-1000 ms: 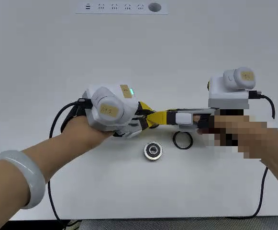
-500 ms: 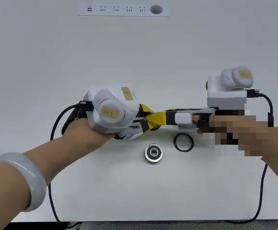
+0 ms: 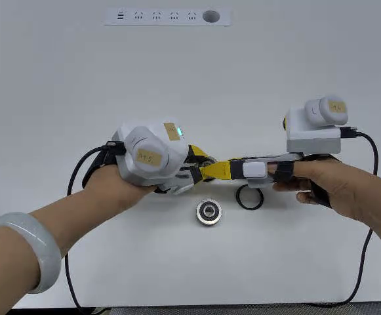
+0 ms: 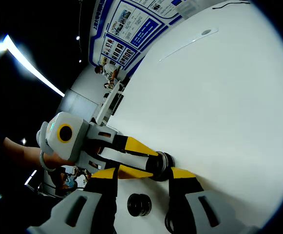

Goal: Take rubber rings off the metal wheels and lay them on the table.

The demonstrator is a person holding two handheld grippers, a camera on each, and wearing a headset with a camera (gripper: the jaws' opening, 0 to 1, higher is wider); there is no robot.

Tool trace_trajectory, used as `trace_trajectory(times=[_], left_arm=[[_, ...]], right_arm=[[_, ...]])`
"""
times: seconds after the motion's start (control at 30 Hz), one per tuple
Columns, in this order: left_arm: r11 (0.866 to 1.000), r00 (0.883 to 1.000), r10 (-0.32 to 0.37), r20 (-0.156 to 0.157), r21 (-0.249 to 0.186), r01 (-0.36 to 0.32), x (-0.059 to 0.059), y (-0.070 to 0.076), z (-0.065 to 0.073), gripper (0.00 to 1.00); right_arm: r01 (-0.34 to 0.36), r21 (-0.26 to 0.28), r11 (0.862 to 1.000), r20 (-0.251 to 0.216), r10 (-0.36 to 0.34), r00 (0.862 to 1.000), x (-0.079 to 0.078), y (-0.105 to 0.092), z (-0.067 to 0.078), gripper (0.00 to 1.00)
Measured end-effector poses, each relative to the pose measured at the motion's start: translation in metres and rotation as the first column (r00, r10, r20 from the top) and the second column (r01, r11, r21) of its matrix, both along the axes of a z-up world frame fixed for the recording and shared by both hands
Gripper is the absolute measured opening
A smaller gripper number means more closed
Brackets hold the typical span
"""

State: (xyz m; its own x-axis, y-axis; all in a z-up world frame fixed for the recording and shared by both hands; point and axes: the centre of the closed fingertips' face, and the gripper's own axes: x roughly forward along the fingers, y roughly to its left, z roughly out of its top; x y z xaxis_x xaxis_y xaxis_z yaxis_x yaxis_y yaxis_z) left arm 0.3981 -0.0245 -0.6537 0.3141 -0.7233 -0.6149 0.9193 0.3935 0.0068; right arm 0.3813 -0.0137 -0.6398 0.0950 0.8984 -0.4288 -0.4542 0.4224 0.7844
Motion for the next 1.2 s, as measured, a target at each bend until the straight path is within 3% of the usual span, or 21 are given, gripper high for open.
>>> trace_trajectory(times=[0.43, 0.77, 0.93, 1.2], left_arm=[[1.0, 1.0, -0.001, 0.001, 0.0, 0.001, 0.0001, 0.0003, -0.0002, 0.13], [1.0, 1.0, 0.001, 0.0, -0.002, -0.001, 0.0002, 0.0006, -0.0006, 0.13], [1.0, 1.0, -0.001, 0.002, -0.003, 0.001, 0.0002, 0.0007, -0.0007, 0.13], [1.0, 1.0, -0.002, 0.002, -0.003, 0.002, 0.0003, 0.0006, -0.0006, 0.13]], right_arm=[[0.006, 0.017, 1.0, -0.034, -0.006, 0.999, -0.0076, -0.0033, 0.0015, 0.42], [0.027, 0.019, 0.999, -0.037, -0.027, 0.999, -0.0057, -0.0028, -0.0026, 0.39], [0.039, 0.042, 0.998, -0.05, -0.037, 0.998, -0.0064, -0.0037, 0.0017, 0.42], [0.075, 0.059, 0.995, -0.048, -0.072, 0.996, -0.002, -0.0057, 0.0039, 0.38]])
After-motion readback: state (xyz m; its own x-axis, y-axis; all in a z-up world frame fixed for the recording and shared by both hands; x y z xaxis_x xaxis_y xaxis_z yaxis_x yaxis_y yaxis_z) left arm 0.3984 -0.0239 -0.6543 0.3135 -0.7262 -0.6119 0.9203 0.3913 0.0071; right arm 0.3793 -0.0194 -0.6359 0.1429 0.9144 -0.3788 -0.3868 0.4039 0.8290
